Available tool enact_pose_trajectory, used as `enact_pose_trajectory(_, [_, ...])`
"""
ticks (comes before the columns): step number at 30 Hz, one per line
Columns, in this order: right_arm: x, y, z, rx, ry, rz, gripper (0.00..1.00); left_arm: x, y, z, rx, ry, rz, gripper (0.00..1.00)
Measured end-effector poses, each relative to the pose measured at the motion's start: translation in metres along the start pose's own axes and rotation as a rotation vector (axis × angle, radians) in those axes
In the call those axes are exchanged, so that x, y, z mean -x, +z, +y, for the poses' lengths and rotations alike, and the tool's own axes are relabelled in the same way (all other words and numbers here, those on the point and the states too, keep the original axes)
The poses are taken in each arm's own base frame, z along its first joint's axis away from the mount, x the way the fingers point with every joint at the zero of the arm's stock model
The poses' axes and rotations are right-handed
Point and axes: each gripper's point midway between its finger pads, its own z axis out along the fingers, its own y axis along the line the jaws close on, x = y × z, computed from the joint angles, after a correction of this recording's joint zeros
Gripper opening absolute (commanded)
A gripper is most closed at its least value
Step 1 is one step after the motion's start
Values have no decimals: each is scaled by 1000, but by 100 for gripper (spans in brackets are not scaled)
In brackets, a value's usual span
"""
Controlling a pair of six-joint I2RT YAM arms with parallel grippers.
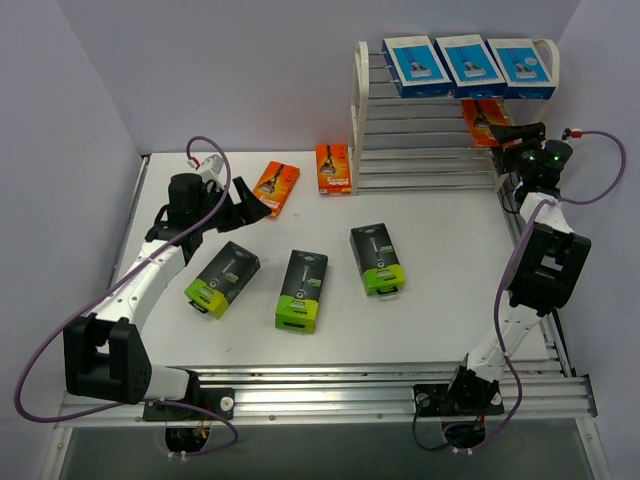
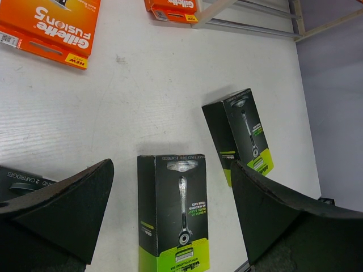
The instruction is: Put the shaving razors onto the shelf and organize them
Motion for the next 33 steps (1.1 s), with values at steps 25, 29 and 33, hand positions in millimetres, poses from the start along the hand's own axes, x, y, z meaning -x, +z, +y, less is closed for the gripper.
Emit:
enact_pose_trajectory(25, [5, 3, 10, 58, 11, -25, 62, -4, 3, 0, -4, -2, 16, 92])
enact_pose_trajectory(29, [3, 7, 1, 51, 15, -22, 63, -4, 3, 0, -4, -2, 16, 92])
enact_pose_trajectory(33, [1, 11, -9, 37, 21, -20, 63, -5, 4, 1, -2, -3, 19, 92])
